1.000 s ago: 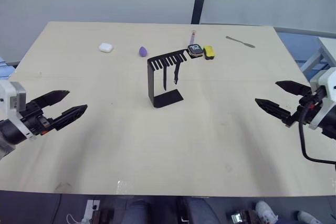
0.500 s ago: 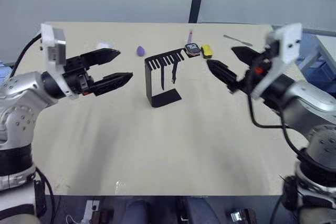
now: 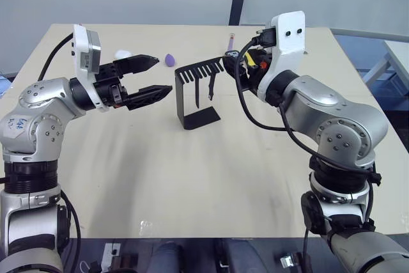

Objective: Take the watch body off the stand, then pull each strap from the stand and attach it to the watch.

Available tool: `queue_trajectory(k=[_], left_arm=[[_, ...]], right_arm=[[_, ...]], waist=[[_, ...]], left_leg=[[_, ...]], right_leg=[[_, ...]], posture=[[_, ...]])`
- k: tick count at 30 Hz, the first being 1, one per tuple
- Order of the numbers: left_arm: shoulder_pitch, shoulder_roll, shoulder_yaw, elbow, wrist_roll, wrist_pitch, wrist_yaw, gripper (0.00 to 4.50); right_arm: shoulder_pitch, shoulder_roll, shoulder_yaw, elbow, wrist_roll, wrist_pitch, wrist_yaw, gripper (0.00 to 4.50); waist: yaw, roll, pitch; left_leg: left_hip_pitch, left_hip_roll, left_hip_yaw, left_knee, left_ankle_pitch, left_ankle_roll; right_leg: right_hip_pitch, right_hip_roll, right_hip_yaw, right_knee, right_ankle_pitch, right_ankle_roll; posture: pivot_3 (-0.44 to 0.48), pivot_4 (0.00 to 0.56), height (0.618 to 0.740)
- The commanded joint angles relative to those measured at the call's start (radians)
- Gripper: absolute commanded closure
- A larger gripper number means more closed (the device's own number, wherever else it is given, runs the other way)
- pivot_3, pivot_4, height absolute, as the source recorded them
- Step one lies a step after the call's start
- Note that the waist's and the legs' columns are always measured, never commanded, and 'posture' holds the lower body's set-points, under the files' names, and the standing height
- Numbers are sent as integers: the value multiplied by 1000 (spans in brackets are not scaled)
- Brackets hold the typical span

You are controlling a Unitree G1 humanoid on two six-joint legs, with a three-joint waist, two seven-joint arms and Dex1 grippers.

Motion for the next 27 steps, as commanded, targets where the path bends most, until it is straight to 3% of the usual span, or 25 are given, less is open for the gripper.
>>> queue_trajectory(k=[1,27], left_arm=[[-25,-4,7,-11,10,-20,-9,0],[-37,-19,20,-34,36,-29,2,0]], right_arm=[[-37,15,-3,16,-41,-38,17,835],[-111,120,1,164,-187,-63,71,835]], waist=[[-1,0,0],[-5,0,0]], left_leg=[[0,0,0,0,0,0],[0,0,-1,-1,0,0]], right_leg=[[0,0,0,0,0,0],[0,0,0,1,0,0]], posture=[[0,150,740],[0,150,740]])
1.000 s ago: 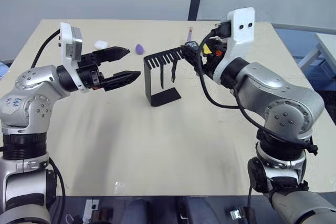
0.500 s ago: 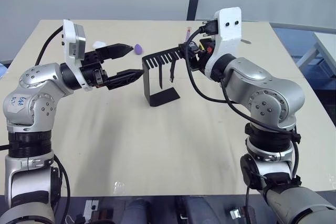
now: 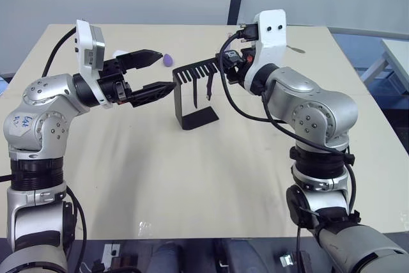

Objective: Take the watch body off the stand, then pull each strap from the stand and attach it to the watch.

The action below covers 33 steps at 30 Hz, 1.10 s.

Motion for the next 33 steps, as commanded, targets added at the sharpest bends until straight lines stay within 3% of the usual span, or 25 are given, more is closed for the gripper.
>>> queue_trajectory(k=[1,30,33], left_arm=[[-10,11,22,-29,6,-20,3,0],[2,2,26,-76,2,-23,35,0],[1,5,28,-71,3,-23,34,0]], right_arm=[[-36,7,-13,-18,-13,-18,16,835],[-50,6,-4,47,-75,-41,89,835],[-54,6,-7,48,-71,-35,102,1714]], waist=[[0,0,0],[-20,0,0],[-20,0,0]], left_leg=[[0,0,0,0,0,0],[0,0,-1,-1,0,0],[0,0,-1,-1,0,0]], right_leg=[[0,0,0,0,0,0],[0,0,0,0,0,0],[0,0,0,0,0,0]], posture=[[0,150,740],[0,150,740],[0,150,740]])
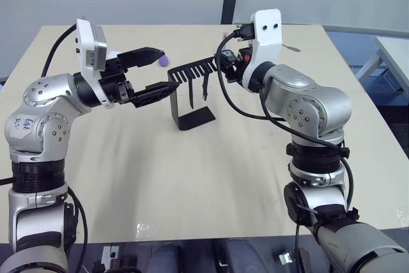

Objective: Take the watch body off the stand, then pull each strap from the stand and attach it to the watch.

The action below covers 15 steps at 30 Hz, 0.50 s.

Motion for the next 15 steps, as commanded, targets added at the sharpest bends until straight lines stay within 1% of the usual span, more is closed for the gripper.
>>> queue_trajectory(k=[1,6,15], left_arm=[[-10,14,25,-26,-1,-9,6,0],[-14,14,25,-25,0,-10,6,0],[-30,7,21,-6,3,-16,3,0]], right_arm=[[-26,0,-9,-22,1,-12,27,2190],[-35,10,-22,-35,13,14,31,4289],[-60,-3,-32,-69,22,20,59,4289]], waist=[[1,0,0],[0,0,0],[0,0,0]], left_leg=[[0,0,0,0,0,0],[0,0,0,0,0,0],[0,0,-1,0,0,0]], right_leg=[[0,0,0,0,0,0],[0,0,0,0,0,0],[0,0,0,0,0,0]], posture=[[0,150,740],[0,150,740],[0,150,740]])
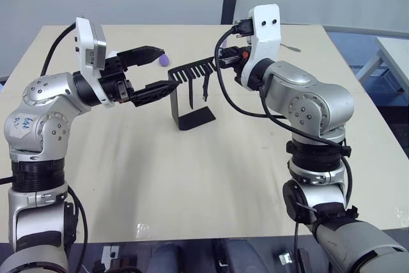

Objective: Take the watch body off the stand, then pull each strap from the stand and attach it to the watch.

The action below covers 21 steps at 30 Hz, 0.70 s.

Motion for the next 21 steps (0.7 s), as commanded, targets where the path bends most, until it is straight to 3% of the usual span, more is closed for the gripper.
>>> queue_trajectory(k=[1,5,10,11,14,21], left_arm=[[-23,6,20,-10,2,-17,4,0],[-27,1,17,-12,1,-15,5,0],[-31,0,11,-7,4,-20,-5,0],[-32,0,10,-5,4,-22,-7,0],[-38,-3,7,-2,7,-24,-10,0],[-37,-2,8,-7,9,-25,-16,0]], right_arm=[[-42,-13,-19,-63,19,-7,34,4289],[-67,-111,-5,-34,45,-59,183,2661],[-97,-271,25,114,114,-162,531,256],[-105,-300,44,158,107,-201,604,59],[-132,-352,103,294,51,-335,757,59],[-236,-341,140,597,-19,-491,927,59]], waist=[[0,0,0],[1,0,0],[4,0,0],[4,0,0],[1,0,0],[1,0,0]], left_leg=[[0,0,0,0,0,0],[0,0,0,0,0,0],[0,-1,-1,1,0,0],[0,-1,-2,1,0,0],[0,-1,-2,1,0,0],[0,-1,-2,1,0,0]], right_leg=[[0,0,0,0,0,0],[0,0,0,0,0,0],[2,0,0,-1,0,0],[2,0,0,-1,0,0],[2,0,0,-1,0,0],[1,0,0,-1,0,0]], posture=[[0,150,740],[0,150,740],[0,150,740],[0,150,740],[0,150,740],[0,150,740]])
